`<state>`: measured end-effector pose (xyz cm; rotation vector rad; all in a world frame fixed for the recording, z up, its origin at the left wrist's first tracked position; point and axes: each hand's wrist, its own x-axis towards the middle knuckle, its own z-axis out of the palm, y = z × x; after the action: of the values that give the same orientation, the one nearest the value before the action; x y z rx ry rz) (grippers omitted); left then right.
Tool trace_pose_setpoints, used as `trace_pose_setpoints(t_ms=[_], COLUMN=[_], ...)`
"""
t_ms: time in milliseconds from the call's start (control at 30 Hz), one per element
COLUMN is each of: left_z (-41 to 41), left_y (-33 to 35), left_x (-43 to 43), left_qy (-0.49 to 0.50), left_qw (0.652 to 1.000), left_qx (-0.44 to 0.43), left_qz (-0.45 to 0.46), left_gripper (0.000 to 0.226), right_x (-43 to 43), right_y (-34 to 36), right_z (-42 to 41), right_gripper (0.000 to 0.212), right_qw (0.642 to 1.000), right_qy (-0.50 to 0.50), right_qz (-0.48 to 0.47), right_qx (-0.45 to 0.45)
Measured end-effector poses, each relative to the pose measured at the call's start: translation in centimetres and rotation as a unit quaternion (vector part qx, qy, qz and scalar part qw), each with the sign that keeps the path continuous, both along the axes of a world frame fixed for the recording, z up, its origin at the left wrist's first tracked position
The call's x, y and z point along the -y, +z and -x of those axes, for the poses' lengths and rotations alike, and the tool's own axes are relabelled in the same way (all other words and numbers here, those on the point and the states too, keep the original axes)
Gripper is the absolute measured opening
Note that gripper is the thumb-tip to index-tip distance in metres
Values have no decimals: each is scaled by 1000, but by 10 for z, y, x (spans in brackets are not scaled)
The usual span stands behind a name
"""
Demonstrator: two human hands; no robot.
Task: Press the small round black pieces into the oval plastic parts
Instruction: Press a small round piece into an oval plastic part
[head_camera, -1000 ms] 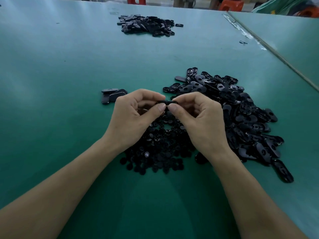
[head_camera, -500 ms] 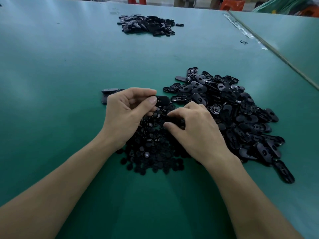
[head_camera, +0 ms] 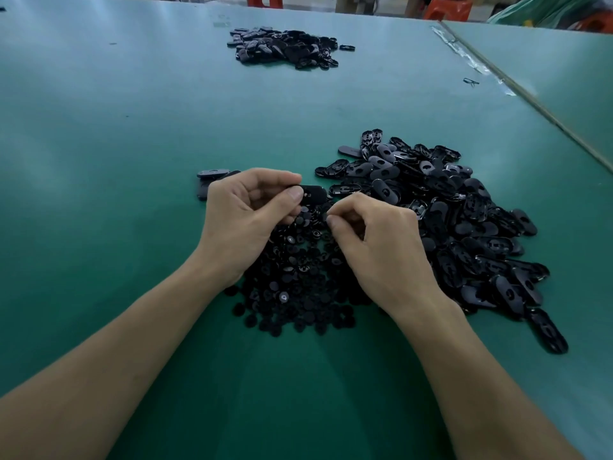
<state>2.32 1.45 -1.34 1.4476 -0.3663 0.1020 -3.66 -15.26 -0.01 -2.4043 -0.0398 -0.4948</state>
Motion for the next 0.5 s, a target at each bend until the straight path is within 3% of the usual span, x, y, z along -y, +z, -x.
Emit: trace_pose_setpoints(t_ms=[267,400,500], left_z=[0,0,0], left_y=[0,0,0], left_x=[0,0,0], left_qy=[1,-1,0], left_qw=[1000,1000,1000], left_qx=[0,-1,-1], left_qz=[-6,-5,-6], left_gripper=[15,13,12], right_x=[0,-1,-1], right_y=[3,7,7], right_z=[-1,0,1], right_gripper=[9,22,17], right_qw=[1000,1000,1000], right_qy=[-6,1,10], right_qz=[-10,-7,-17], right_qx=[12,8,6])
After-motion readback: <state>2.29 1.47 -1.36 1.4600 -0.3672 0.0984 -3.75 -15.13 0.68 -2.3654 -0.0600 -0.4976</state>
